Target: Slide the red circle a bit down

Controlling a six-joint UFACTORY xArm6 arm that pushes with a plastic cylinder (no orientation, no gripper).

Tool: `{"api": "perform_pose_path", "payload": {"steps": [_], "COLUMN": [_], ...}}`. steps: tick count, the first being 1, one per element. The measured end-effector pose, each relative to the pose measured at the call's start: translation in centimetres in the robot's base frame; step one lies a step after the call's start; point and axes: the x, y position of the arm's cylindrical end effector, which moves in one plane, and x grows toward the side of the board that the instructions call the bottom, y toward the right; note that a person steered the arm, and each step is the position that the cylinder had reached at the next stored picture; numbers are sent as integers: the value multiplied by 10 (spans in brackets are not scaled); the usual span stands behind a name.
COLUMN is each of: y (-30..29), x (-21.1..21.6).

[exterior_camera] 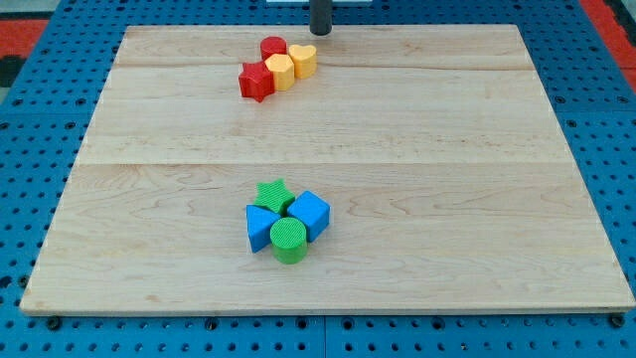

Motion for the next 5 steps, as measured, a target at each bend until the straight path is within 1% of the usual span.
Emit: {"api": "perform_pose_path", "payload": {"steps": [4,5], "y": [0,2], "x": [0,14]}}
